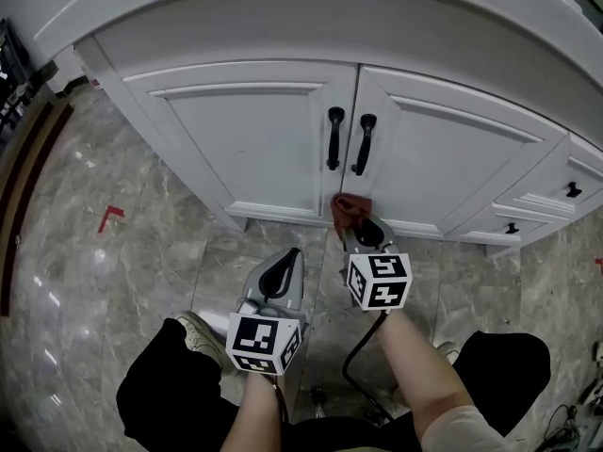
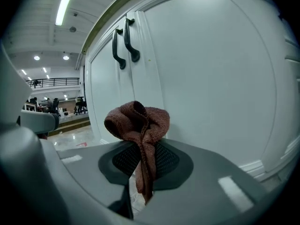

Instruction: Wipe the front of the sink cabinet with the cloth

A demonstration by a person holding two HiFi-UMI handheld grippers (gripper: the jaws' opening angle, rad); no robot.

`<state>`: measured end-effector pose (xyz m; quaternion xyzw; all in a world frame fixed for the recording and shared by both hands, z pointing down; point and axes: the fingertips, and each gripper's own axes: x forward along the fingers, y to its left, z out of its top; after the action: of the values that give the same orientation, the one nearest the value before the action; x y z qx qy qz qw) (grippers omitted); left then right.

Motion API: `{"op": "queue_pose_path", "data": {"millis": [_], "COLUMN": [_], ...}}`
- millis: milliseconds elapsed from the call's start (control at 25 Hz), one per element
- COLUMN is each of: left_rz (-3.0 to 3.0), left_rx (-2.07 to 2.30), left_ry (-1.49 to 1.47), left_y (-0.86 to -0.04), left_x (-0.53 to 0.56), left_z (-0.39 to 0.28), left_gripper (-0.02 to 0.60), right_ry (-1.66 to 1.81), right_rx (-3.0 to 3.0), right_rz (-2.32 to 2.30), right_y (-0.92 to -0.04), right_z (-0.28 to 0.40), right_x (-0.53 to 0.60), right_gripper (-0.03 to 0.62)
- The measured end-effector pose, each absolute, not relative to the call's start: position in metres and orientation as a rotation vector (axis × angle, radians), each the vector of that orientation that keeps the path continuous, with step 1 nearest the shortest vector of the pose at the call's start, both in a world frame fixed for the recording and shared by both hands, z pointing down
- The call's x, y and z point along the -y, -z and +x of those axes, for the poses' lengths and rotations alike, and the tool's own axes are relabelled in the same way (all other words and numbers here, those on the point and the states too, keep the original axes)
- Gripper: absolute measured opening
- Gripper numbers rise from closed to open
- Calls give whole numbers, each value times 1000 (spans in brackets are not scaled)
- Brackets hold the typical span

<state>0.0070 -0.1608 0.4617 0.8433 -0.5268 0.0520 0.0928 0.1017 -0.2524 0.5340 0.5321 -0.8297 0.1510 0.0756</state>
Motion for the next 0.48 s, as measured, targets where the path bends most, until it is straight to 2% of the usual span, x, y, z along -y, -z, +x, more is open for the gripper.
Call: {"op": "queue_pose_path", "data": {"millis": [480], "left_rz": [2570], "left_rx": [1437], "left_ry": [-173], "left_y": [-468], "left_x": [169], "left_z": [63], "left_gripper": [1], "right_ry": [-463], "right_rx": [2361], "right_rz": [1770], "right_y": [-530], "right_z": [195], "right_x": [249], "right_gripper": [92]}}
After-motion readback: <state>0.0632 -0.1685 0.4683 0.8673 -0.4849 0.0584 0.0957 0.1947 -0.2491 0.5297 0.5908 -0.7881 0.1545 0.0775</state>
